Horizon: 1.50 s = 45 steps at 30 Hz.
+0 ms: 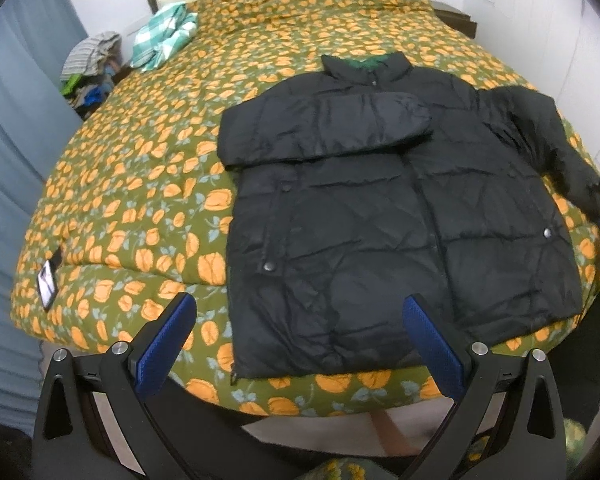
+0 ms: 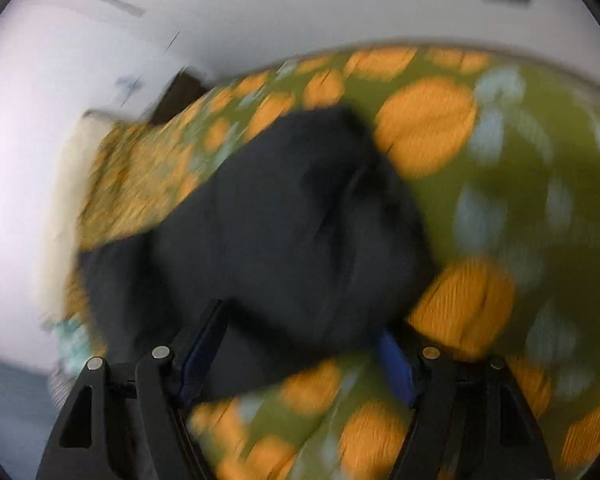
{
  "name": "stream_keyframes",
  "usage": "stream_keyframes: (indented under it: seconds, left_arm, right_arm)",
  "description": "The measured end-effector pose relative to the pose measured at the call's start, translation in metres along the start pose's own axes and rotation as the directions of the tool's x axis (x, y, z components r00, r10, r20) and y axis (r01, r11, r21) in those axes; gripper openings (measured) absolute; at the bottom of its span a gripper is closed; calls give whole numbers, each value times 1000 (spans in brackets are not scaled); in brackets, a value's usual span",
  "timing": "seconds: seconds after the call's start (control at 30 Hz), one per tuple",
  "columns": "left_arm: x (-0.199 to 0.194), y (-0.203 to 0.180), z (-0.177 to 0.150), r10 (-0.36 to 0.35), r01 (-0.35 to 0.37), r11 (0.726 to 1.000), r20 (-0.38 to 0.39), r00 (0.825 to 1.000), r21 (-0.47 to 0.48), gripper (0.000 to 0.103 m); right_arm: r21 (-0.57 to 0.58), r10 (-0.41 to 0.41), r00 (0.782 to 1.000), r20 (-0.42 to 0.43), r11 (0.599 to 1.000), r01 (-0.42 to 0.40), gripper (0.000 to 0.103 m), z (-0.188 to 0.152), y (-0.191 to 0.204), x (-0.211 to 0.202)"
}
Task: Fold large clothes
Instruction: 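Grasp the folded sleeve with the right tool and pull it outward, then grasp the other folded sleeve with the left tool and pull it outward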
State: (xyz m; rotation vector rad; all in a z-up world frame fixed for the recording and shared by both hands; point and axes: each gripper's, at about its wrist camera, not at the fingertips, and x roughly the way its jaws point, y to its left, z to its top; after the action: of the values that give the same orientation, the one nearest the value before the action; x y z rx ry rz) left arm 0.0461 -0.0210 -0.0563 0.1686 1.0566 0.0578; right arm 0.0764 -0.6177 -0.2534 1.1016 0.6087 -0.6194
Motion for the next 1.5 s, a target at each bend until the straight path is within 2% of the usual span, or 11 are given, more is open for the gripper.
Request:
stream_keyframes:
  seconds: [0.07, 0.23, 0.4, 0.5, 0.6, 0.83, 0.97, 1.0, 1.07, 1.3, 1.5]
  left_arm:
    - [1, 4, -1, 9, -9, 1000, -4, 1000, -10, 103]
    - [21, 8, 3, -7, 6, 1000, -41, 999, -24, 103]
    - [43, -19, 24, -8, 3, 993, 38, 999, 119, 103]
    - [59, -38, 47, -60, 42, 975, 80, 995, 217, 103]
    - [81, -65, 83, -143, 103, 943, 104, 984, 316, 103]
    - [181, -162, 153, -74, -11, 837, 132, 989, 548, 103]
    - [242, -177, 174, 9, -19, 859, 23, 1000, 511, 94]
    - [249, -169, 179, -13, 12, 883, 0, 1000, 470, 82]
    - [247, -144, 187, -96, 104, 922, -42, 995, 373, 14]
    - [139, 15, 187, -212, 195, 975, 173, 962, 108, 8]
    - [76, 242, 125, -9, 103, 938, 274, 962, -330, 8]
  right_arm:
    - [15, -38, 995, 87, 999, 37, 15, 5, 3, -18]
    - [-114, -140, 947, 289, 977, 179, 13, 11, 8, -73]
    - [-135, -245, 951, 188, 953, 272, 13, 9, -16, -50]
    - [-204, -231, 955, 184, 942, 267, 30, 4, -5, -55]
    - [-263, -115, 985, 132, 954, 146, 88, -1, 0, -68]
    - [-412, -36, 986, 162, 906, 101, 89, -54, 16, -144]
    - [-520, -13, 994, 109, 852, 68, 89, -101, 25, -164]
    - [-559, -14, 996, 87, 827, 60, 89, -117, 31, -165]
    - [-611, -4, 998, 62, 790, 41, 89, -137, 47, -157]
    - [-758, 109, 993, -37, 644, -99, 89, -192, 110, -160]
    - [-808, 185, 980, -77, 564, -170, 89, -222, 149, -171]
